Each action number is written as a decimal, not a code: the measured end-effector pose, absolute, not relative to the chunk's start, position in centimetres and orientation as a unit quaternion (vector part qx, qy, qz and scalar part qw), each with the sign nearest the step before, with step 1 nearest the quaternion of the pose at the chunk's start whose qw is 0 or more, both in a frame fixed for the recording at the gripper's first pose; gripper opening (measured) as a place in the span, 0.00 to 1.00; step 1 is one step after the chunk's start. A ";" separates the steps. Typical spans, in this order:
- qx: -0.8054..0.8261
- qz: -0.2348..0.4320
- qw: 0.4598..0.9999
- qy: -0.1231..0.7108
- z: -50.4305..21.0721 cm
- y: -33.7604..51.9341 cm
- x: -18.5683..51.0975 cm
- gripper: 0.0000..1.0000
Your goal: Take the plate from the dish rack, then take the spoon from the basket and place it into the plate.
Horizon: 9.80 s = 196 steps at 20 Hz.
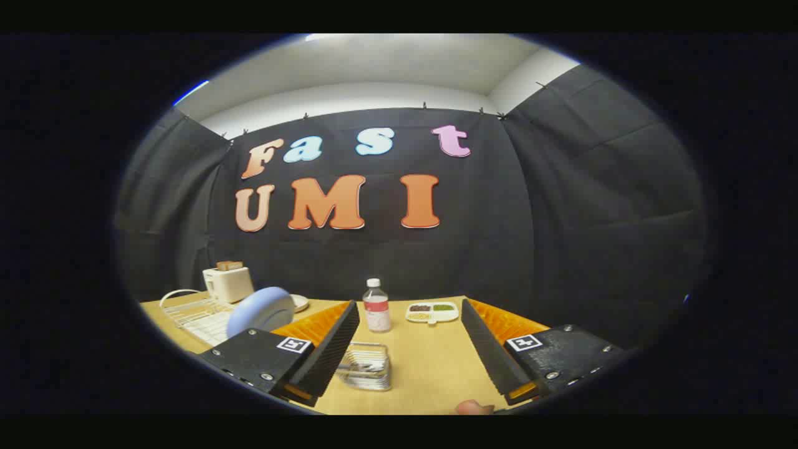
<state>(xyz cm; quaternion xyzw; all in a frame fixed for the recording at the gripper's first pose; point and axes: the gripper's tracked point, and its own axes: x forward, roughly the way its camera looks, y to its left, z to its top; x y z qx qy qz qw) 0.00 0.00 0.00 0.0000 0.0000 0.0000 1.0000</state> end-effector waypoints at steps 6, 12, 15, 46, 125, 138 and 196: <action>0.009 0.009 0.999 0.034 -1.0 4.9 -8.4 0.98; 0.002 0.012 0.998 0.057 -2.8 6.4 -9.9 0.98; 0.007 0.009 0.998 0.062 -3.1 6.1 -9.4 0.98; 0.005 0.044 0.981 0.191 -5.4 20.4 7.5 0.98; 0.378 0.069 0.867 0.317 -21.8 23.4 -11.9 0.42; 0.184 -0.037 0.960 0.210 -17.0 11.7 -8.6 0.98; -0.010 0.107 0.994 0.033 -3.0 22.4 -13.0 0.05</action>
